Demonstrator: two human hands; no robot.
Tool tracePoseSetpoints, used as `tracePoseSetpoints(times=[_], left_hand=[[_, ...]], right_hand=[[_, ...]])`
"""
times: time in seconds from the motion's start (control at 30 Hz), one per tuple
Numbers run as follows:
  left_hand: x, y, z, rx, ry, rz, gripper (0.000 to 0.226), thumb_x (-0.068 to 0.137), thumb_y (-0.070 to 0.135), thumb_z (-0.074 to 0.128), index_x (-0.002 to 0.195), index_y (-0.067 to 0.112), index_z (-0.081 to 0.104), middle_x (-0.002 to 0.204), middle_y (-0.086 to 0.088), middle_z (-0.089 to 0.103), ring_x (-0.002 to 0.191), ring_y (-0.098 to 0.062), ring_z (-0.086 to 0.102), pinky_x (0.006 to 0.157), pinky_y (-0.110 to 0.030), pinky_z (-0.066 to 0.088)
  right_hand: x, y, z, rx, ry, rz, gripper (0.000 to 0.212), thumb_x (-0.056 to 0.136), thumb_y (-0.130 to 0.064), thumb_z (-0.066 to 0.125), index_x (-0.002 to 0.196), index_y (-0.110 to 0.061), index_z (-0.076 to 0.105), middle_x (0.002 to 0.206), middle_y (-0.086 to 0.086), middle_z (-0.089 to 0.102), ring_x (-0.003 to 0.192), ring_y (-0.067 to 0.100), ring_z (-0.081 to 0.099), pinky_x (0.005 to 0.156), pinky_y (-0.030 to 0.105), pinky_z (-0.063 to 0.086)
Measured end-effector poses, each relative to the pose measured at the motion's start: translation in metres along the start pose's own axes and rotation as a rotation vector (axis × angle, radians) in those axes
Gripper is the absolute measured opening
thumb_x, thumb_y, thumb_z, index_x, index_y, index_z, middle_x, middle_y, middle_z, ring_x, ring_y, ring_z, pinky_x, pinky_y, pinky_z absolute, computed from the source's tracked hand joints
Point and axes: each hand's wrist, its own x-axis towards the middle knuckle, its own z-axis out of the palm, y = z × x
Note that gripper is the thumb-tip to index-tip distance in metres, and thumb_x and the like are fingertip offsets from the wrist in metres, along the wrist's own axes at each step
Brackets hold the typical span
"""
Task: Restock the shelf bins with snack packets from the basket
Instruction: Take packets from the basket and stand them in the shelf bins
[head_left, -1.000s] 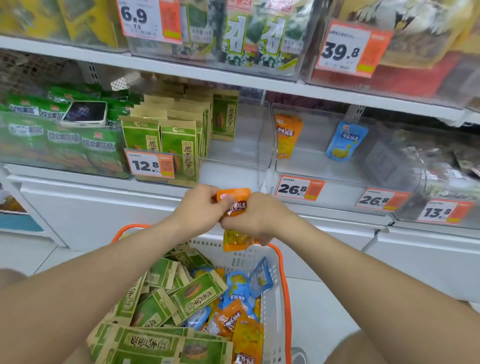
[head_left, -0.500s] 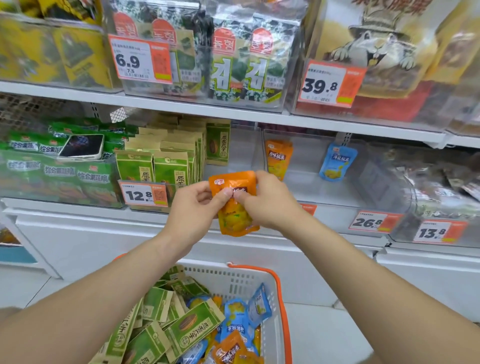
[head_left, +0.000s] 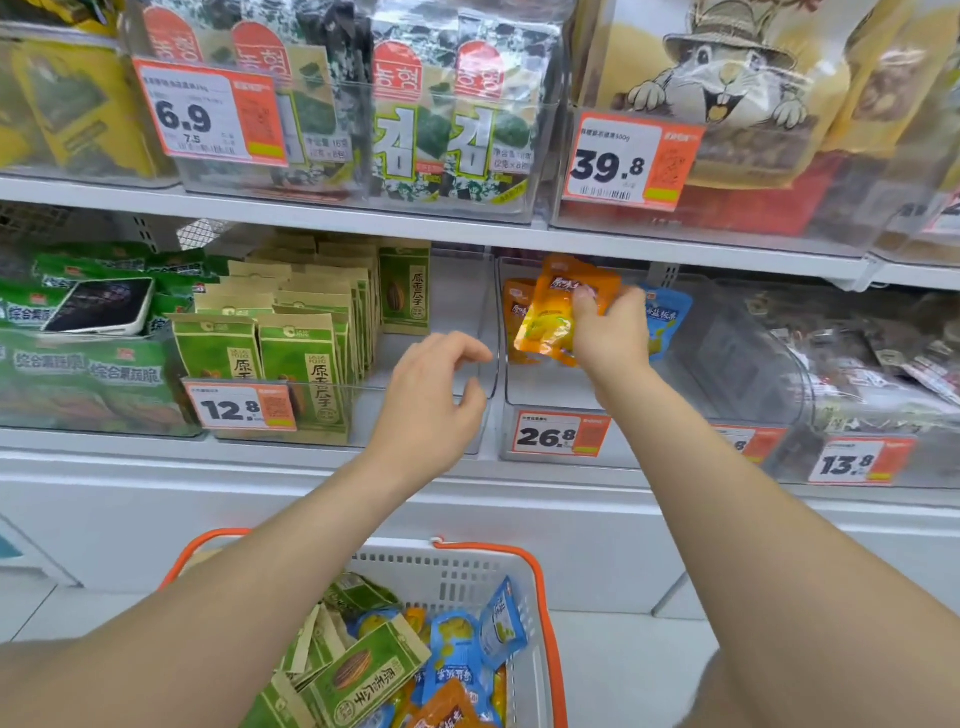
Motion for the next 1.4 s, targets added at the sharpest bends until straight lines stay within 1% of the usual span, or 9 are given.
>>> tracePoseSetpoints(times=[0.07, 0.23, 0.47, 0.73, 0.87, 0.93, 1.03, 1.13, 1.4], left_hand=[[0.005, 0.003, 0.007, -0.006, 0.013, 0.015, 0.026, 0.09, 0.008, 0.066, 0.113, 0.019, 0.068, 0.109, 0.007, 0.065, 0.104, -0.01, 0.056, 0.092, -0.024, 0.041], [0.008, -0.004, 0.026, 0.001, -0.053, -0.009, 0.029, 0.095, 0.032, 0.07, 0.119, 0.025, 0.055, 0.112, 0.009, 0.06, 0.096, -0.011, 0.061, 0.087, -0.033, 0.05], [0.013, -0.012, 0.035, 0.335, -0.081, 0.044, 0.034, 0.098, 0.057, 0.051, 0.11, 0.026, 0.044, 0.104, 0.005, 0.063, 0.08, -0.031, 0.064, 0.068, -0.047, 0.053], [0.015, -0.024, 0.036, 0.377, -0.096, 0.071, 0.037, 0.098, 0.063, 0.045, 0.105, 0.027, 0.049, 0.101, 0.007, 0.061, 0.08, -0.028, 0.064, 0.067, -0.044, 0.052], [0.015, -0.025, 0.036, 0.356, -0.099, 0.075, 0.036, 0.099, 0.062, 0.046, 0.105, 0.026, 0.05, 0.103, 0.008, 0.06, 0.081, -0.024, 0.065, 0.068, -0.043, 0.051], [0.014, -0.025, 0.036, 0.357, -0.099, 0.076, 0.036, 0.1, 0.061, 0.046, 0.106, 0.026, 0.05, 0.104, 0.008, 0.06, 0.081, -0.023, 0.064, 0.067, -0.041, 0.05], [0.014, -0.025, 0.036, 0.357, -0.094, 0.092, 0.035, 0.101, 0.06, 0.046, 0.106, 0.026, 0.049, 0.104, 0.008, 0.059, 0.08, -0.022, 0.064, 0.065, -0.04, 0.049], [0.014, -0.027, 0.036, 0.356, -0.097, 0.089, 0.035, 0.101, 0.061, 0.046, 0.106, 0.026, 0.049, 0.105, 0.009, 0.06, 0.082, -0.023, 0.065, 0.066, -0.04, 0.05], [0.007, -0.027, 0.032, 0.294, -0.099, 0.149, 0.033, 0.1, 0.055, 0.05, 0.109, 0.024, 0.05, 0.105, 0.007, 0.059, 0.091, -0.021, 0.062, 0.065, -0.038, 0.047]], right_hand=[[0.011, 0.005, 0.0, -0.044, 0.038, 0.001, 0.032, 0.104, -0.032, 0.058, 0.12, -0.007, 0.047, 0.115, 0.014, 0.062, 0.111, 0.035, 0.058, 0.089, 0.041, 0.046], [0.03, 0.02, 0.017, -0.267, -0.096, 0.048, 0.014, 0.099, -0.013, 0.058, 0.086, -0.011, 0.052, 0.107, 0.019, 0.064, 0.098, 0.037, 0.062, 0.083, 0.045, 0.054], [0.047, 0.028, 0.044, -0.364, -0.172, 0.039, 0.038, 0.099, -0.006, 0.052, 0.136, -0.008, 0.048, 0.129, 0.017, 0.062, 0.122, 0.036, 0.06, 0.098, 0.045, 0.053], [0.072, 0.04, 0.064, -0.431, -0.148, 0.096, 0.041, 0.095, -0.007, 0.063, 0.134, -0.005, 0.05, 0.128, 0.015, 0.062, 0.121, 0.033, 0.062, 0.086, 0.034, 0.049], [0.08, 0.043, 0.071, -0.478, -0.265, 0.197, 0.072, 0.09, -0.023, 0.069, 0.151, -0.005, 0.036, 0.147, 0.011, 0.052, 0.134, 0.03, 0.055, 0.109, 0.041, 0.05], [0.083, 0.045, 0.074, -0.421, -0.363, 0.259, 0.074, 0.079, -0.02, 0.079, 0.143, -0.007, 0.044, 0.14, 0.013, 0.055, 0.127, 0.032, 0.059, 0.107, 0.046, 0.052], [0.082, 0.042, 0.076, -0.427, -0.367, 0.198, 0.048, 0.08, -0.019, 0.081, 0.121, -0.012, 0.057, 0.112, 0.008, 0.067, 0.108, 0.026, 0.068, 0.096, 0.043, 0.059], [0.077, 0.04, 0.076, -0.438, -0.362, 0.12, 0.026, 0.089, -0.017, 0.076, 0.113, -0.016, 0.066, 0.107, 0.007, 0.073, 0.1, 0.025, 0.071, 0.094, 0.042, 0.06], [0.062, 0.031, 0.06, -0.663, -0.4, 0.117, 0.026, 0.099, -0.03, 0.068, 0.115, -0.012, 0.057, 0.117, 0.011, 0.062, 0.114, 0.029, 0.063, 0.104, 0.042, 0.054]])
